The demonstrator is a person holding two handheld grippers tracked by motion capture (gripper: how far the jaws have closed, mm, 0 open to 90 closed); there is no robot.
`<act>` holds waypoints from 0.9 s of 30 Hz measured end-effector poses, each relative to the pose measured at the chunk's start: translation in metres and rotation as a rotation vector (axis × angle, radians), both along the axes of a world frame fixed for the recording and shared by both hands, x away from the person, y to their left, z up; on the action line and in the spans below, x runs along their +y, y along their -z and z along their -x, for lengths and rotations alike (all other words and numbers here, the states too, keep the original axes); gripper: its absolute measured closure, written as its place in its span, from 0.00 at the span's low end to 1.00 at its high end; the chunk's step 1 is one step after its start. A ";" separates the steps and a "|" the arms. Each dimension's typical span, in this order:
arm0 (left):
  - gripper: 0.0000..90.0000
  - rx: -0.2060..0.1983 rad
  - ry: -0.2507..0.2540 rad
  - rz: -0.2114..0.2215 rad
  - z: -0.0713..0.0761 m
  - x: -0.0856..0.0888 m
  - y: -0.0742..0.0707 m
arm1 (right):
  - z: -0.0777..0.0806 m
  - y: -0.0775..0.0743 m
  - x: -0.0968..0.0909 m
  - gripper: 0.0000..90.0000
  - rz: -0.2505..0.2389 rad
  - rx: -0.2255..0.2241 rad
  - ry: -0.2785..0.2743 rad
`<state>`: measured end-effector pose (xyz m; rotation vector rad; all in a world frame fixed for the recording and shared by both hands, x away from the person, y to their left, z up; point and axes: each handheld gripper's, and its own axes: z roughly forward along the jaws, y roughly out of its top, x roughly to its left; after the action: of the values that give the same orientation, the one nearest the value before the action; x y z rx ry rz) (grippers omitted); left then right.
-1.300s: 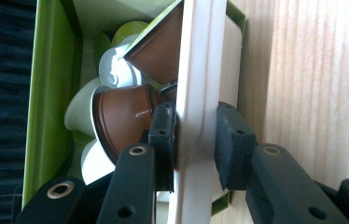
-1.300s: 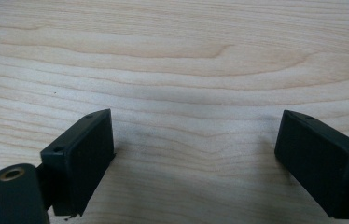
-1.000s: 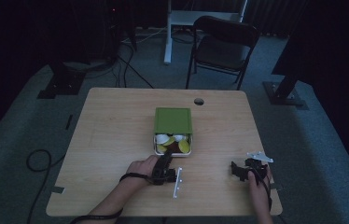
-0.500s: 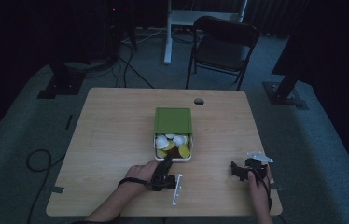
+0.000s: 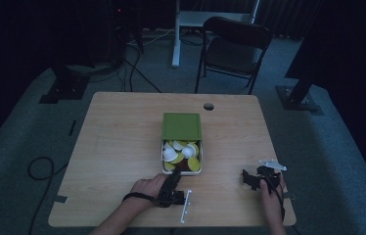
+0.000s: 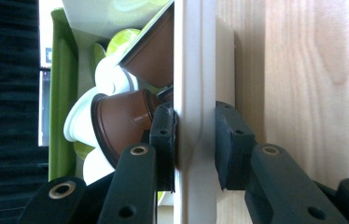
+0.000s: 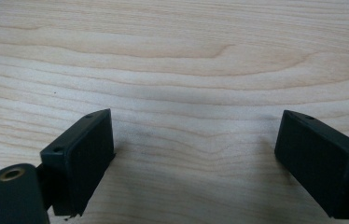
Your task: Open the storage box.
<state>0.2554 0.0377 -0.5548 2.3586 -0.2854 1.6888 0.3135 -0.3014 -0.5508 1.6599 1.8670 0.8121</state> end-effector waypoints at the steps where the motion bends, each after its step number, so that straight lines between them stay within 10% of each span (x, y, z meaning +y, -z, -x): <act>1: 0.80 -0.002 0.005 0.002 0.002 0.000 0.001 | 0.000 0.000 0.000 0.12 0.000 0.000 0.000; 27: 0.80 0.007 0.031 -0.019 0.029 0.003 0.002 | 0.000 0.000 0.000 0.12 0.001 0.000 0.000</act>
<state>0.2264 0.0408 -0.5573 2.3608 -0.3363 1.6715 0.3135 -0.3014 -0.5508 1.6593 1.8676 0.8116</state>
